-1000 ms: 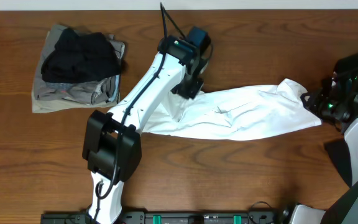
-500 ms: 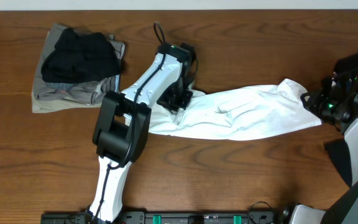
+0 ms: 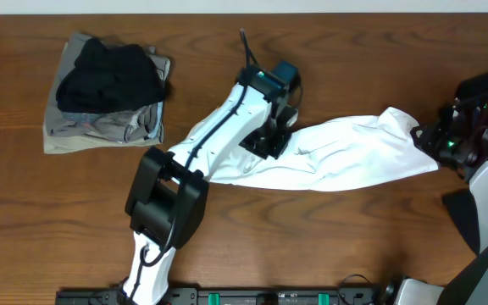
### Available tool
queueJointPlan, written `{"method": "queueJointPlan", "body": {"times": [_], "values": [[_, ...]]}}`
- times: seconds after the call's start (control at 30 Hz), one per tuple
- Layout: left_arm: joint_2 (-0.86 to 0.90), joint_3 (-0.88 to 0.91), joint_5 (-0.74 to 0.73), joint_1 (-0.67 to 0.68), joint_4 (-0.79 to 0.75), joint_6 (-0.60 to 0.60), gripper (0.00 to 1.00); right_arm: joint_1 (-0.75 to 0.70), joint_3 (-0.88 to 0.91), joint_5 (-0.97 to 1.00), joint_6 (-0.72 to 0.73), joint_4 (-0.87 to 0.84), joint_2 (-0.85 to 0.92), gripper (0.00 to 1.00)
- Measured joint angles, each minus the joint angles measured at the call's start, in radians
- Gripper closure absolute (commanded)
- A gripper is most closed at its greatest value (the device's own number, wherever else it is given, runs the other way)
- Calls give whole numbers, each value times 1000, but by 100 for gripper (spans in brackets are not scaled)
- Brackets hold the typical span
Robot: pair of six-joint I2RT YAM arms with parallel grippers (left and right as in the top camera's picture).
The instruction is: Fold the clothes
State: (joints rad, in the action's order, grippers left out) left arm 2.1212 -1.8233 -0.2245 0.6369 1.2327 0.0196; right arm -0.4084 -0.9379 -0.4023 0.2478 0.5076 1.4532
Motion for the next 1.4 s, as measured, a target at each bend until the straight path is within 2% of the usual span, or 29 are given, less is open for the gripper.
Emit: {"method": "queueJointPlan", "body": {"times": [0.2,0.37,0.43,0.6,0.67,0.83,1.1,1.27,1.4], "values": [[0,0,13,33,14,10,94,0,0,3,0,0,0,67],[0,-8,97,26,45,10,90,0,0,3,0,0,0,67],[-1,-20,124,11,42,11,85,0,0,3,0,0,0,67],[-31,-43,156,-57,-18,1,61,0,0,4,0,0,0,67],[-44,-46,153,-88,-48,-5,56,0,0,5,0,0,0,67],[-41,-46,37,-172,-107,-24,54,0,0,7,0,2,0,67],[20,-45,-187,-219,-68,-69,49,0,0,8,0,6,0,68],[28,-45,-246,-202,4,-89,49,0,0,10,0,6,0,68],[28,-30,-264,-190,-17,-113,49,0,0,10,0,6,0,68]]}}
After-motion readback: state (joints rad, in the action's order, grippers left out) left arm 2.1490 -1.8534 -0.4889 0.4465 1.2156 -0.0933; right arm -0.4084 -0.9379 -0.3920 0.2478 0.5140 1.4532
